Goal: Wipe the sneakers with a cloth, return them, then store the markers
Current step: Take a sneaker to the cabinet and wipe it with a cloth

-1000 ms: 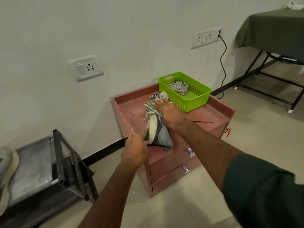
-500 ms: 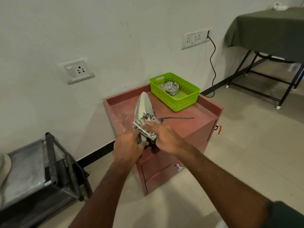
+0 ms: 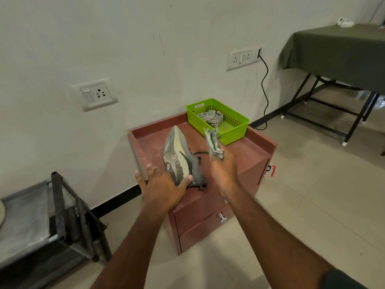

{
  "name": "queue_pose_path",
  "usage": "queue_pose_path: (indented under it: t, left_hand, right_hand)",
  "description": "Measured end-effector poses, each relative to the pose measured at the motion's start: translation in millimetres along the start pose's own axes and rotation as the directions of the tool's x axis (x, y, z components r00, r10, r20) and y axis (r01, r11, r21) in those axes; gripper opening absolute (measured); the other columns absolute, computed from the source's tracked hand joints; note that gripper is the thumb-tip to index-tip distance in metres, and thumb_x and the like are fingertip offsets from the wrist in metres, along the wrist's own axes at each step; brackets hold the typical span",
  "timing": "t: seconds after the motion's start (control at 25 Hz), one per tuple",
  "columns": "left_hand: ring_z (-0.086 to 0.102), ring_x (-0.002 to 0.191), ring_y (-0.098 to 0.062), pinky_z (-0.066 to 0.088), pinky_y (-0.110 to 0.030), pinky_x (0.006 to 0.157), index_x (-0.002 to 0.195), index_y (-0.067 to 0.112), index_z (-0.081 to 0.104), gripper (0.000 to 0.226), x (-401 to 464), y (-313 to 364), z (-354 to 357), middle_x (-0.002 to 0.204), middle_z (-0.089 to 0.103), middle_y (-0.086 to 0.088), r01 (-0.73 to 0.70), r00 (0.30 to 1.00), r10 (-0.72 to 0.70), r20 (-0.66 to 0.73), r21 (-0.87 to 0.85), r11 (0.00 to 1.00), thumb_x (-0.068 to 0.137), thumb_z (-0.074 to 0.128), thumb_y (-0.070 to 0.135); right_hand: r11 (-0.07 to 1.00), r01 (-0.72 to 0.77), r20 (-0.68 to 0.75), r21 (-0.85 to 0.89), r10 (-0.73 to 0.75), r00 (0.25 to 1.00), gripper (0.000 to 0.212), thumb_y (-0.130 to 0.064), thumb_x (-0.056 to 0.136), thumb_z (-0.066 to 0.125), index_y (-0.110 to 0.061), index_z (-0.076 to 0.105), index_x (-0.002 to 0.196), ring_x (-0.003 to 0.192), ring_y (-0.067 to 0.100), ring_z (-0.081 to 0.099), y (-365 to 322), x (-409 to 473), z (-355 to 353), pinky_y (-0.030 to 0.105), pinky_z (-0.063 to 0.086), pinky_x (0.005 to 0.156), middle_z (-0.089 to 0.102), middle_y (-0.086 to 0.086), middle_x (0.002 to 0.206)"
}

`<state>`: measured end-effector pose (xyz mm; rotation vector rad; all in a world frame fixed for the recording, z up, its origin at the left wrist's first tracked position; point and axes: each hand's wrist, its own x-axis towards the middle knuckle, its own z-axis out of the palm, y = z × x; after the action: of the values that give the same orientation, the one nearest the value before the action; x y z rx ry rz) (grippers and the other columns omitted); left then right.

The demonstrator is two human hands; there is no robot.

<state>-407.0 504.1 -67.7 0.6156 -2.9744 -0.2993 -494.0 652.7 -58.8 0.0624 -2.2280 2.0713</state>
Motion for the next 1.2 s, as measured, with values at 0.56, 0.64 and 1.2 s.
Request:
queue_pose_path:
  t: [0.56,0.64,1.2]
  left_hand:
    - [0.057,0.118,-0.016,0.034,-0.027,0.107,0.127,0.029,0.052,0.085,5.9,17.4,2.9,0.121,0.064,0.004,-0.087,0.971,-0.084,-0.224,-0.659,0.747,0.056,0.082,0.063]
    - [0.062,0.111,-0.010,0.050,-0.033,0.098,0.131,0.032,0.048,0.104,2.6,19.3,-1.3,0.121,0.065,0.010,-0.078,0.970,-0.142,-0.198,-0.804,0.590,0.041,0.091,0.063]
    - [0.002,0.154,-0.015,0.010,-0.053,0.121,0.158,0.031,-0.002,0.115,3.1,-5.2,4.5,0.167,0.006,0.011,-0.358,0.928,0.364,0.074,-0.080,0.930,0.075,0.073,0.060]
  right_hand:
    - [0.822,-0.434,0.320,0.369,0.326,0.890,0.029,-0.026,0.084,0.065,-0.015,0.075,0.109,0.086,0.024,0.074,4.6,-15.3,35.0,0.042,0.062,0.078,0.078,0.006,0.097]
    - [0.587,-0.679,0.527,0.442,0.442,0.726,0.041,-0.034,0.093,0.049,-0.009,0.073,0.116,0.075,0.023,0.072,-0.9,-25.4,29.2,0.038,0.061,0.069,0.076,0.010,0.091]
    - [0.916,-0.358,0.161,0.184,0.331,0.930,0.010,-0.018,0.096,0.067,-0.014,0.073,0.103,0.090,0.024,0.075,3.9,-1.5,-11.3,0.045,0.062,0.083,0.078,0.009,0.100]
